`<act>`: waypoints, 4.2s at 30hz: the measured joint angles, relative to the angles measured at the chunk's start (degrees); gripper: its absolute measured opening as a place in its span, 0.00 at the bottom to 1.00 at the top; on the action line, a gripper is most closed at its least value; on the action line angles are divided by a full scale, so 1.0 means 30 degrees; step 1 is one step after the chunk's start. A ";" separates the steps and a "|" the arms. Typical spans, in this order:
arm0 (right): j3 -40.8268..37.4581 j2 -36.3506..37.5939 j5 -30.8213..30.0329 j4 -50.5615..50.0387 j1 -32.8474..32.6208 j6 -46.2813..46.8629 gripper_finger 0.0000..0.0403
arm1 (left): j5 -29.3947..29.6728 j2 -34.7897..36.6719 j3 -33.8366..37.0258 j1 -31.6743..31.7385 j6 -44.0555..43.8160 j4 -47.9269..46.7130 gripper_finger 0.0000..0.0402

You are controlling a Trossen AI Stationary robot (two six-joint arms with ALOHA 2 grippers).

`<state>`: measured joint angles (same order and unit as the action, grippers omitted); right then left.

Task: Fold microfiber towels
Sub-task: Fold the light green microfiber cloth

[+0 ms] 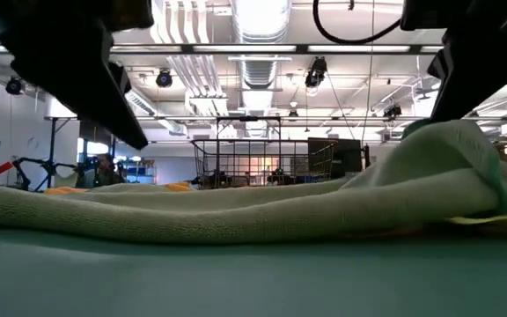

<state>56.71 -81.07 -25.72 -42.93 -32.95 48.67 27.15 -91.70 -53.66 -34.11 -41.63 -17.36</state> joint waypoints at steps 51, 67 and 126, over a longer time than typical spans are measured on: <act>0.0091 0.0880 0.1322 -0.2398 0.2621 -0.6898 0.03 | -0.3269 -0.0825 0.2388 0.0000 -0.1897 0.2348 0.32; 0.2724 0.1062 0.1435 -0.3843 0.2607 -0.6435 0.03 | -0.4610 -0.0591 -0.0849 -0.0261 0.3145 -0.3183 0.32; 0.3152 0.1060 0.5237 -0.3716 0.1795 -0.6295 0.37 | -0.3569 -0.2751 -0.3069 -0.1100 0.2325 -0.7585 0.00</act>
<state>66.16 -77.89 -10.01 -54.08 -27.56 29.79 16.45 -99.95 -62.87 -37.41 -34.65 -40.11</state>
